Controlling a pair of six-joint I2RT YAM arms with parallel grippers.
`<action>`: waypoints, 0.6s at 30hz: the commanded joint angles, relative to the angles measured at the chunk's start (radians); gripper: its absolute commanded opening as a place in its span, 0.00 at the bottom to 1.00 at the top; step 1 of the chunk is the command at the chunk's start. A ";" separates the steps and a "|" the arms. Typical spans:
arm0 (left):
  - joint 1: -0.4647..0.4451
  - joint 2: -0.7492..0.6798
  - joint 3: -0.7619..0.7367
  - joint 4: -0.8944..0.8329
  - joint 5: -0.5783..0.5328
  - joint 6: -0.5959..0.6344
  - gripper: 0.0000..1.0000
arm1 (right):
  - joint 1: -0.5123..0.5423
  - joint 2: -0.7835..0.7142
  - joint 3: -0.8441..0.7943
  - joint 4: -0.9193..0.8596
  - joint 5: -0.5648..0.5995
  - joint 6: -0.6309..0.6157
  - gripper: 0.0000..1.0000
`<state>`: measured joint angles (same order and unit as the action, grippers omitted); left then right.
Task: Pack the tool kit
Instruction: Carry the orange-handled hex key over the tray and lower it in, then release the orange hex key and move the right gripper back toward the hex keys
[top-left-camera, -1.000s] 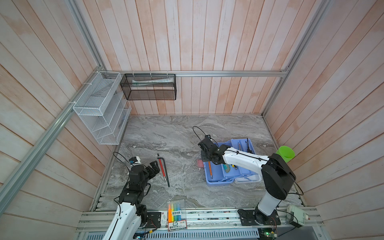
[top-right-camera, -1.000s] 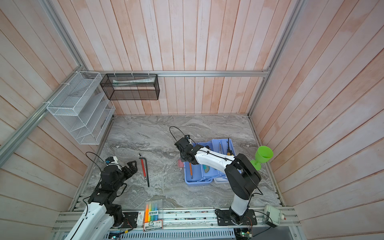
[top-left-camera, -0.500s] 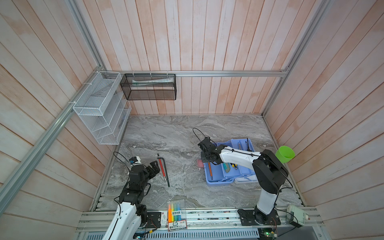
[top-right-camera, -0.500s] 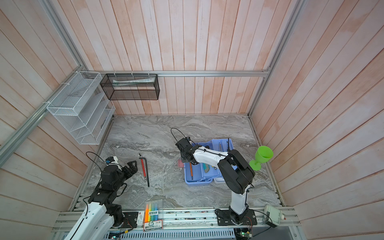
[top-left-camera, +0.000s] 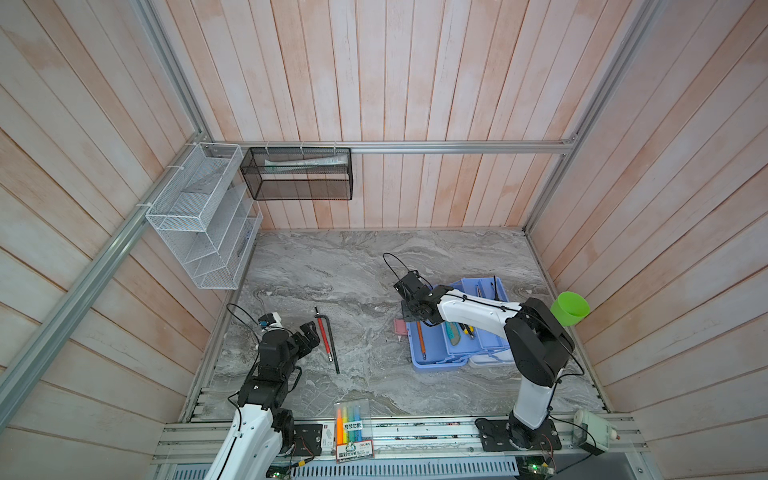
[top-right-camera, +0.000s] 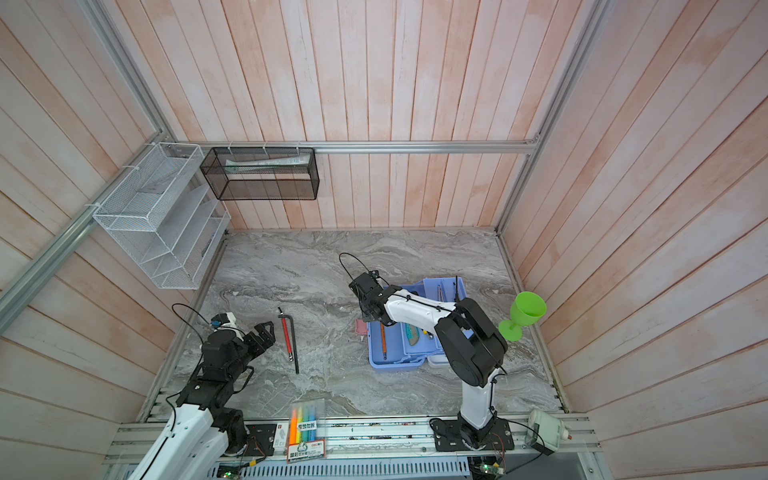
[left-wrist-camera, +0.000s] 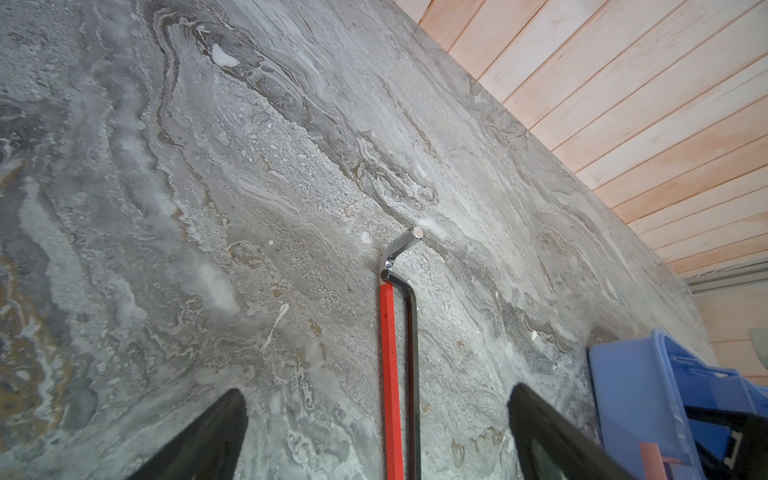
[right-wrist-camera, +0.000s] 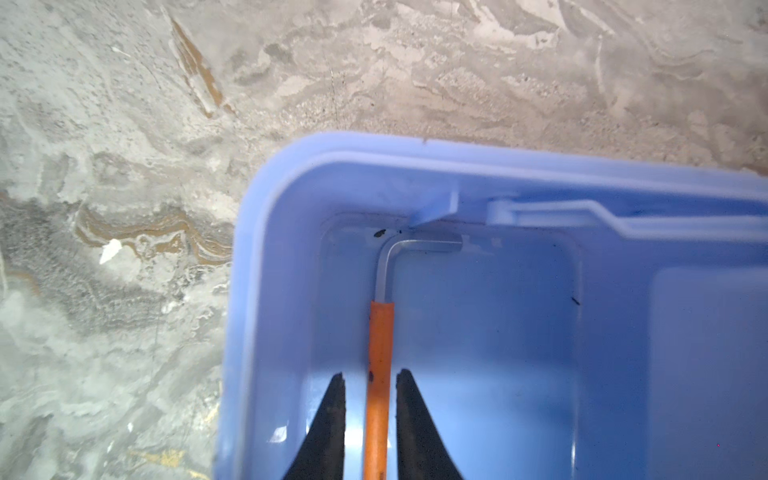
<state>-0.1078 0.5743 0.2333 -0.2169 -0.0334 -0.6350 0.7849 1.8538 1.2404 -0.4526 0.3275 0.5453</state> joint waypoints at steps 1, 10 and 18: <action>-0.005 -0.003 -0.009 0.008 -0.007 0.009 1.00 | 0.007 -0.018 0.049 -0.079 0.052 -0.015 0.21; -0.005 -0.005 -0.002 -0.024 -0.065 -0.023 1.00 | 0.071 -0.079 0.231 -0.170 0.103 -0.105 0.24; -0.004 -0.016 -0.003 -0.041 -0.084 -0.036 1.00 | 0.196 0.067 0.285 0.078 -0.211 -0.119 0.31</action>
<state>-0.1078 0.5697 0.2333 -0.2428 -0.0879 -0.6594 0.9447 1.8240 1.4799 -0.4530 0.2634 0.4366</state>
